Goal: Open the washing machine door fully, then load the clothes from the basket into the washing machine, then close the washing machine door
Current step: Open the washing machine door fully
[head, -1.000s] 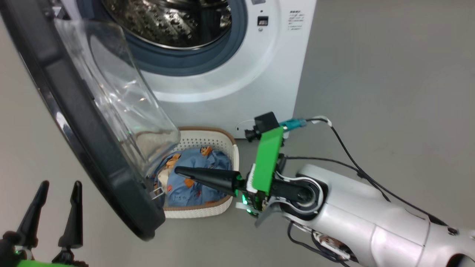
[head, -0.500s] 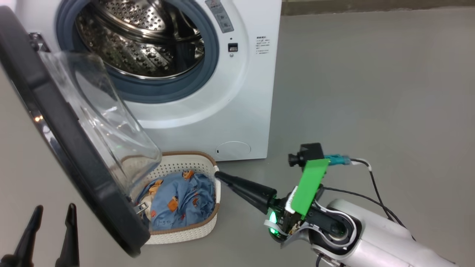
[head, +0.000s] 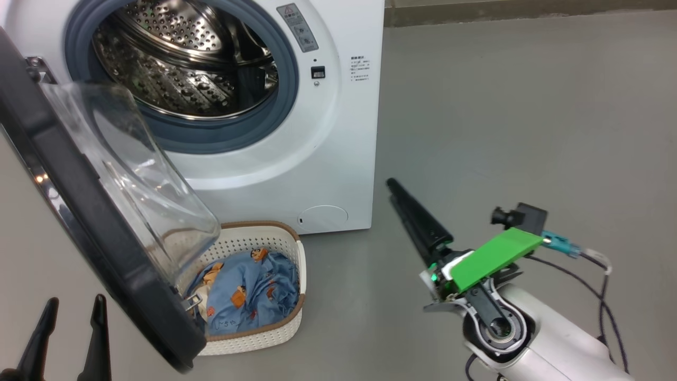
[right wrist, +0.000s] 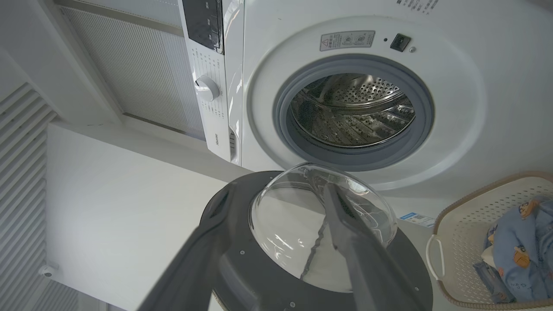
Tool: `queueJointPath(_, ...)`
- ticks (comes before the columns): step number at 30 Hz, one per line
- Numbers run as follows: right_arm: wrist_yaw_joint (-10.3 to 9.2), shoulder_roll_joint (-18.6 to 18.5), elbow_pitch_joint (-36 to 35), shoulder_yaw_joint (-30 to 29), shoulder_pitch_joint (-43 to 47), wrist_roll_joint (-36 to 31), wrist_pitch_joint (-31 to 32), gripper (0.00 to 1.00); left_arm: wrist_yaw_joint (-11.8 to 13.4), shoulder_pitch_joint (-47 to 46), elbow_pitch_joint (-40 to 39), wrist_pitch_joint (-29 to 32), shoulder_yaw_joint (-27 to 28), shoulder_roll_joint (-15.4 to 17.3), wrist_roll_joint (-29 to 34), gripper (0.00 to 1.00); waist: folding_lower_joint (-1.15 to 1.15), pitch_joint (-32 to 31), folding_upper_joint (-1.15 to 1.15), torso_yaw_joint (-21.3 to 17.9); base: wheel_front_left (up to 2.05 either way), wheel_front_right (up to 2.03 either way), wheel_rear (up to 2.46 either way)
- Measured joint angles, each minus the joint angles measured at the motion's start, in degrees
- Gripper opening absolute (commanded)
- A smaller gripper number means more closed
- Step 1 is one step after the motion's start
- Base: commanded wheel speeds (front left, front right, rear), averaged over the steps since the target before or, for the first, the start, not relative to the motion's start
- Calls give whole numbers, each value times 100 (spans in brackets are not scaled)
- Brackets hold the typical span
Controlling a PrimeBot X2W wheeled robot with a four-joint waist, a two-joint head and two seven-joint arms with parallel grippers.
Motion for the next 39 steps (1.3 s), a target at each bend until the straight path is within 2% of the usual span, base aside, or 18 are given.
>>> queueJointPath(2, 0, 36, 192, -249, 84, -370, -69, 100, 0, 1, -11, 0, 15, -9, 0, 100, 0, -5, 0, -9, 0, 0, 0)
queueJointPath(4, 0, 196, 413, -811, 224, -828, -71, 100, 0, 7, -18, 0, 46, -26, 0, 100, 0, -11, 0, -24, 0, 0, 0)
queueJointPath(9, 0, 658, 896, -2375, 638, -3009, -74, 100, 0, 32, -58, 0, 88, -81, 0, 100, 0, -25, 0, -63, 0, 0, 0)
queueJointPath(12, 0, 1047, 845, -3155, 1001, -4337, -75, 100, 0, 88, -78, 0, 111, -96, 0, 100, 0, -32, 0, -78, 0, 0, 0)
queueJointPath(14, 0, 1259, 688, -3538, 1280, -4997, -75, 100, 0, 119, -79, 0, 132, -113, 0, 100, 0, -33, 0, -92, 0, 0, 0)
queueJointPath(17, 0, 1378, 404, -3942, 1665, -5817, -75, 100, 0, 119, -92, 0, 154, -123, 0, 100, 0, -32, 0, -110, 0, 0, 0)
queueJointPath(20, 0, 1381, 148, -4177, 2015, -6406, -75, 100, 0, 119, -102, 0, 159, -136, 1, 100, 0, -32, 0, -114, 0, 0, 0)
queueJointPath(24, 0, 1407, -115, -4299, 2388, -6836, -75, 100, 0, 119, -111, 0, 168, -166, 20, 100, 0, -30, 0, -113, 0, 0, 0)
queueJointPath(32, 0, 1427, -234, -4386, 2810, -8167, -75, 100, 0, 137, -114, 0, 159, -201, 20, 100, 0, 7, 0, -109, 0, 0, 0)
queueJointPath(39, 0, 1439, -399, -4543, 3159, -9078, -75, 100, 0, 137, -112, 0, 148, -205, 52, 100, 0, 29, 0, -72, 0, 0, 0)
